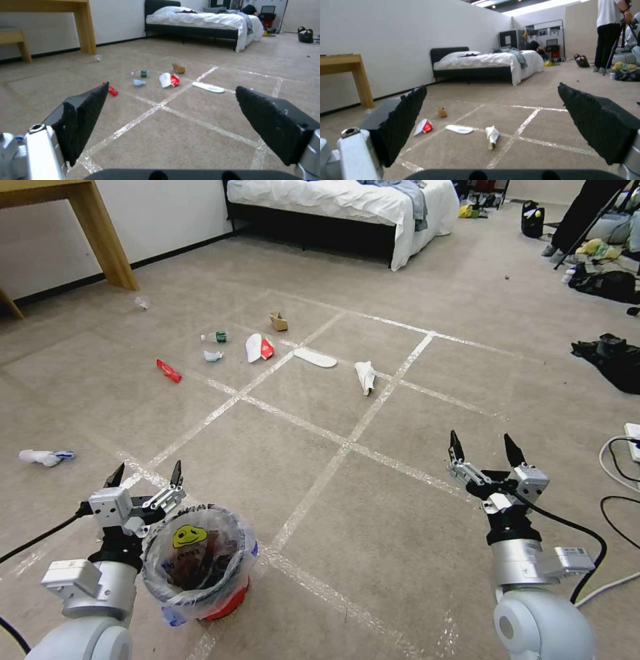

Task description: Pick up the trash bin and place the garbage on the floor into it.

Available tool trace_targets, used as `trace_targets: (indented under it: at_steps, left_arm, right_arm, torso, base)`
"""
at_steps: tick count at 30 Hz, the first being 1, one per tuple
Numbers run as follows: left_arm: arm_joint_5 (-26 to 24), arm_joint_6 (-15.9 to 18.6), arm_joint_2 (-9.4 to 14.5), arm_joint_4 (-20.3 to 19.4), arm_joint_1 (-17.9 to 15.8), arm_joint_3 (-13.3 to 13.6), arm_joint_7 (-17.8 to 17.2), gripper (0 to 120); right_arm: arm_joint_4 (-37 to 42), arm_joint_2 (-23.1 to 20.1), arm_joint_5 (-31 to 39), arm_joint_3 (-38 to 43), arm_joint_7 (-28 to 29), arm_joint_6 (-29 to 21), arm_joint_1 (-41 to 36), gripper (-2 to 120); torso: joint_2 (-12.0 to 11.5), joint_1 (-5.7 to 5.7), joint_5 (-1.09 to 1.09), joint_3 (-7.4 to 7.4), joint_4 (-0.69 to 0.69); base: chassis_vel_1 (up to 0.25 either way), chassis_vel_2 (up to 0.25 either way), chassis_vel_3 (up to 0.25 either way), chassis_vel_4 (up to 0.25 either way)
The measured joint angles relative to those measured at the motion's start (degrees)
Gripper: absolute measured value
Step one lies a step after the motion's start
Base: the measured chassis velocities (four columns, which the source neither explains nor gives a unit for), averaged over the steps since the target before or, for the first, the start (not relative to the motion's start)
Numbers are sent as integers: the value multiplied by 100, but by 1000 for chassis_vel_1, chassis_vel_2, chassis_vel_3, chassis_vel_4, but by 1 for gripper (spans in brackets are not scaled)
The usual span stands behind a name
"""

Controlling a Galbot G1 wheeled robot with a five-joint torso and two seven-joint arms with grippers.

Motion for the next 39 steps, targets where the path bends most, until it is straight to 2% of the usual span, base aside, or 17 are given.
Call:
trace_targets:
  at_steps: [11, 13, 17, 19, 20, 21, 22, 24, 25, 26, 27, 28, 29, 31, 39]
  left_arm:
    - [-202, 171, 199, -33, 219, -14, -67, 100]
    - [-484, 299, 345, 34, 228, -18, -158, 100]
    - [-719, 502, 478, 106, 221, -42, -241, 100]
    - [-1261, 1096, 843, 283, 173, -117, -541, 100]
    - [-1261, 1096, 843, 283, 173, -117, -541, 100]
    - [-1457, 1283, 976, 359, 161, -144, -603, 100]
    - [-1836, 1724, 1226, 489, 158, -176, -732, 100]
    - [-1930, 1834, 1276, 515, 161, -182, -762, 100]
    - [-2387, 2255, 1466, 611, 174, -191, -893, 100]
    - [-2387, 2255, 1466, 611, 174, -191, -893, 100]
    - [-2701, 2517, 1589, 693, 178, -196, -1021, 100]
    - [-2701, 2517, 1589, 693, 178, -196, -1021, 100]
    - [-2982, 2741, 1732, 828, 177, -206, -1075, 100]
    - [-3198, 2875, 1936, 1109, 154, -214, -1009, 100]
    - [-3236, 2857, 2200, 1650, 49, -188, -694, 100]
  right_arm:
    - [12, -65, 55, -5, 8, 13, -6, 100]
    - [-34, -85, 57, -2, 16, 18, -15, 100]
    - [-61, -87, 50, -1, 21, 32, -22, 100]
    - [-85, -75, 25, 7, 28, 81, -51, 100]
    - [-85, -75, 25, 7, 28, 81, -51, 100]
    - [-86, -69, 16, 12, 30, 105, -72, 100]
    - [-86, -59, 1, 28, 31, 146, -112, 100]
    - [-86, -58, -2, 32, 33, 153, -122, 100]
    - [-86, -53, -11, 52, 39, 186, -152, 100]
    - [-86, -53, -11, 52, 39, 186, -152, 100]
    - [-83, -51, -14, 66, 44, 200, -165, 100]
    - [-83, -51, -14, 66, 44, 200, -165, 100]
    - [-73, -51, -14, 82, 52, 206, -173, 100]
    - [-53, -45, -13, 103, 56, 219, -184, 100]
    - [-49, 16, -70, 111, 59, 288, -247, 100]
  torso:
    - [0, 0, -1, 0, 0]
    - [0, 0, -1, 0, 0]
    - [0, 0, 0, 0, 0]
    - [0, 0, -1, 0, 0]
    - [0, 0, -1, 0, 0]
    - [0, 0, -1, 0, 0]
    - [0, 0, -1, 0, 0]
    - [0, 0, -1, 0, 0]
    - [0, 0, -2, 0, 0]
    - [0, 0, -2, 0, 0]
    - [0, 0, -1, 0, 0]
    - [0, 0, -1, 0, 0]
    - [0, 0, -1, 0, 0]
    - [0, 0, -1, 0, 0]
    - [0, 0, -1, 0, 0]
  base:
    - [0, 0, 0, 0]
    - [0, 0, 0, 0]
    - [0, 0, 0, 0]
    - [0, 0, 0, 0]
    - [0, 0, 0, 0]
    - [0, 0, 0, 0]
    - [0, 0, 0, 0]
    - [0, 0, 0, 0]
    - [0, 0, 0, 0]
    - [0, 0, 0, 0]
    - [0, 0, 0, 0]
    - [0, 0, 0, 0]
    - [0, 0, 0, 0]
    - [0, 0, 0, 0]
    - [0, 0, 0, 0]
